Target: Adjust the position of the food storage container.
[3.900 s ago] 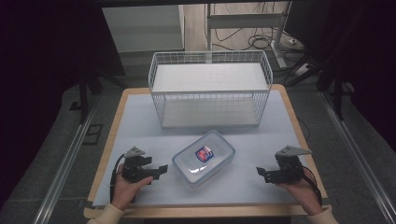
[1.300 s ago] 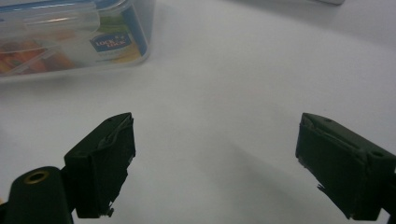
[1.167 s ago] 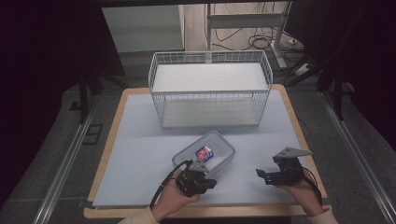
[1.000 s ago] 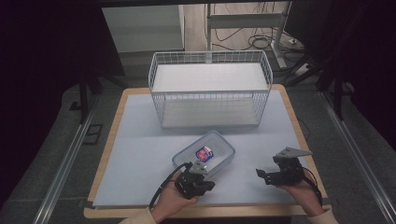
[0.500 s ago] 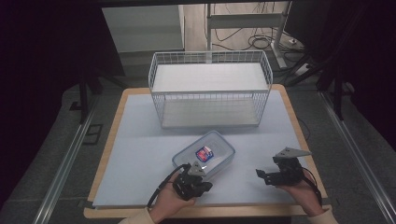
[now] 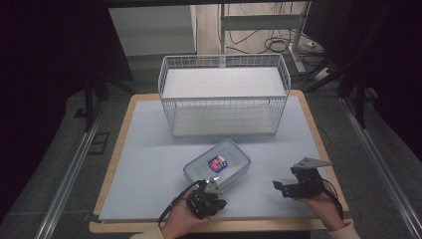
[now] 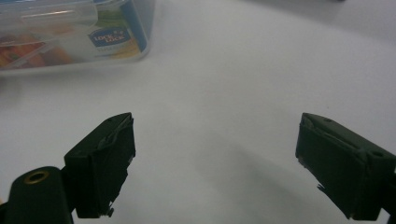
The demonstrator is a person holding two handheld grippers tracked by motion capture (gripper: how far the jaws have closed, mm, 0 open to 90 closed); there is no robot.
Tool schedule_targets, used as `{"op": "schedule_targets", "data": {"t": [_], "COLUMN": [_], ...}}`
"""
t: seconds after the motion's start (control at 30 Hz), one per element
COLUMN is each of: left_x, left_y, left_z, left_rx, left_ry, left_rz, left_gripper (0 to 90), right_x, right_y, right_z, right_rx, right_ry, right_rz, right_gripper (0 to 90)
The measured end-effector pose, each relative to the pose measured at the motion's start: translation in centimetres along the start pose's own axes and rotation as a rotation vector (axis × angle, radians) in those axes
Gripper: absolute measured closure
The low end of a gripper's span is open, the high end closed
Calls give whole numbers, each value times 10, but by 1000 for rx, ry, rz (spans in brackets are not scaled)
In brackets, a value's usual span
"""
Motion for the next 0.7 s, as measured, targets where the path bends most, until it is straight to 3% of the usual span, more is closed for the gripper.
{"op": "schedule_targets", "data": {"t": [0.2, 0.43, 0.7], "left_x": [6, 18, 20], "left_y": [-9, -18, -26], "left_z": [-13, -42, -65], "left_rx": [-16, -35, -58], "left_ry": [-30, -108, -159], "left_rz": [12, 22, 41], "left_gripper": [900, 900, 899], "right_x": [0, 0, 1], "right_y": [0, 0, 1], "right_z": [0, 0, -1], "right_rx": [0, -1, -3], "right_ry": [1, -2, -1], "right_rz": [0, -2, -7], "right_gripper": [118, 118, 118]}}
Point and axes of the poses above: each handheld gripper's, and its own axes: y roughly forward along the jaws, x roughly out of its underside, z roughly to its right, the point moved 10 cm from there along y, roughly forward along the jaws, and after that the axes turned 8 degrees about -z, right-handed, at the moved point
